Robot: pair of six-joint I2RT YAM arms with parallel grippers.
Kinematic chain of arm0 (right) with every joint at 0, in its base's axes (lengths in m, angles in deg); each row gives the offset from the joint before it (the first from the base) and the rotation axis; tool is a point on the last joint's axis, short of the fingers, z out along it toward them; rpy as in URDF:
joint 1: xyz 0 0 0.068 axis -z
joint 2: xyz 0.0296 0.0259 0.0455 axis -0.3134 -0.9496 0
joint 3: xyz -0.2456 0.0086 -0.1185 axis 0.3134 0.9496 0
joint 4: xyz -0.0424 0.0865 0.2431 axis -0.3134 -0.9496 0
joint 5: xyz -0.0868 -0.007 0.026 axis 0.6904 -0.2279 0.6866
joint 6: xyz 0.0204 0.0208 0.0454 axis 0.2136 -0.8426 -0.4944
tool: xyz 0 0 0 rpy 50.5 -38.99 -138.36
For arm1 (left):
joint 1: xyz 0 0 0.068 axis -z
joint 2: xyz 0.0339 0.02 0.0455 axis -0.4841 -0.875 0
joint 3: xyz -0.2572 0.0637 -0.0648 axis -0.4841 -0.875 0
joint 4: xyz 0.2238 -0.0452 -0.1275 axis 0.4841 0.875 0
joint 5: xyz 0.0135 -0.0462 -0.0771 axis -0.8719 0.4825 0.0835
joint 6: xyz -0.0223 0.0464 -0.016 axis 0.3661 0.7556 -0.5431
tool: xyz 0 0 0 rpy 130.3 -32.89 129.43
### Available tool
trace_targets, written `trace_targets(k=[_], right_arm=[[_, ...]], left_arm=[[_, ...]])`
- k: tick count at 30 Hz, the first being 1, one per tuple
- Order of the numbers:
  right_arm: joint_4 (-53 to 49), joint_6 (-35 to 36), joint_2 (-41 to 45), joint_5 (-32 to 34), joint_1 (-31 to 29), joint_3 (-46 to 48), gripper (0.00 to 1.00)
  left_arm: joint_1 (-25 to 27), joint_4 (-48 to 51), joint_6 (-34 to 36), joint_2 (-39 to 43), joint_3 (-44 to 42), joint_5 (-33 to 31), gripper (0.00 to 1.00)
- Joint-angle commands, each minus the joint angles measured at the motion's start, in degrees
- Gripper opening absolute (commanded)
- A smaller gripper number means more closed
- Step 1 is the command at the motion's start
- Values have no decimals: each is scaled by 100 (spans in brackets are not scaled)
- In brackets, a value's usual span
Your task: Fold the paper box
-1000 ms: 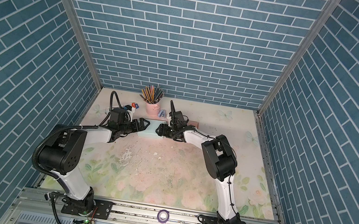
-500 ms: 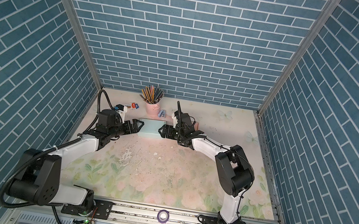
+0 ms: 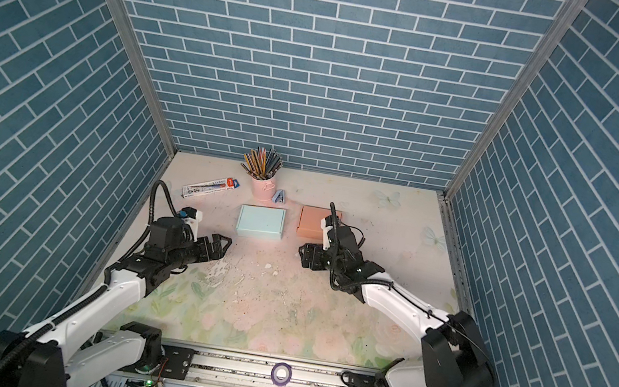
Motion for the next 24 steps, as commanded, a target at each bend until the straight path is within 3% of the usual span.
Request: trace_targets(k=[1,4,12,19,24], right_arm=[[-313,340,690,838,157,373,86],[-471,460,1404,1318,289,747,98],[-859,735,3095,2654,720,1444,98],[-889,1066,3439,3540,1181,1690,98],[149,1716,3738,3674,1613,2291,99]], left_arm=[[-23,-140,-368,35,-255,151,99],[-23,129,-278,70,-232,-25,99],[-23,1000,24,611,-45,-729,99],[-23,1424,182,1253,-108,-1857,99],[-23,1288,637,2026,-347,-3032,99]])
